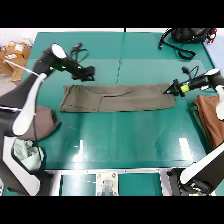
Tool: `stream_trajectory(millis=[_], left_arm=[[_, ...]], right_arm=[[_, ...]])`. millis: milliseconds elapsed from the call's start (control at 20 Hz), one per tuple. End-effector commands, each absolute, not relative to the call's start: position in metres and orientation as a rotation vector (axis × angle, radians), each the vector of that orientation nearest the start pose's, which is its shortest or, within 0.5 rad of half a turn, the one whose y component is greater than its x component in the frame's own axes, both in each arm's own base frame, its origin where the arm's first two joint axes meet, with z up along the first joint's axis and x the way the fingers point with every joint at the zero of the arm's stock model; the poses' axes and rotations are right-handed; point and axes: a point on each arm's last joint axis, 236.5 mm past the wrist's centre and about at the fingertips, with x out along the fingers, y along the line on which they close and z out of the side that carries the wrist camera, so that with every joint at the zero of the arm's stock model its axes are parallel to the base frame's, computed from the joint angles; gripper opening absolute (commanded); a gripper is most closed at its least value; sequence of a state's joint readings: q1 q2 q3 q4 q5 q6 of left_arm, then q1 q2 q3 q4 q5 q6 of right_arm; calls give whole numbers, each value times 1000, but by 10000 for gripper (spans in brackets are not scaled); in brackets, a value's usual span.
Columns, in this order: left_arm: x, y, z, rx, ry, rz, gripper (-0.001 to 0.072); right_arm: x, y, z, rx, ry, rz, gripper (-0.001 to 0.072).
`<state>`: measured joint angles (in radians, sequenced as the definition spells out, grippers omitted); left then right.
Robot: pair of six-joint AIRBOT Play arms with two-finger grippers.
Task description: Fold the shirts.
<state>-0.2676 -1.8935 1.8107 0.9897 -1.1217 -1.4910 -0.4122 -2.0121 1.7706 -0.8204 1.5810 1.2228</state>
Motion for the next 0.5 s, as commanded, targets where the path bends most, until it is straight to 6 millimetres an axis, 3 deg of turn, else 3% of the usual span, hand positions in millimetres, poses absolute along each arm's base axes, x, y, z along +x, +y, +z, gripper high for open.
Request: stream_trajectory(millis=[0, 150, 250, 350, 450], left_arm=[[489, -348, -24, -317, 1153, -720, 29], [473, -409, -45, -360, 1128, -771, 29], [460, -443, -48, -415, 1122, -817, 30], [453, -465, -53, -439, 1111, -831, 30], [446, -485, -58, -478, 1118, -849, 30]], right_arm=[[463, -15, 26, 675, 1342, 570, 17], [452, 5, 98, 659, 1243, 610, 17], [439, 25, 141, 654, 1192, 657, 17], [425, 46, 174, 627, 1157, 702, 18], [417, 58, 190, 612, 1143, 710, 18]])
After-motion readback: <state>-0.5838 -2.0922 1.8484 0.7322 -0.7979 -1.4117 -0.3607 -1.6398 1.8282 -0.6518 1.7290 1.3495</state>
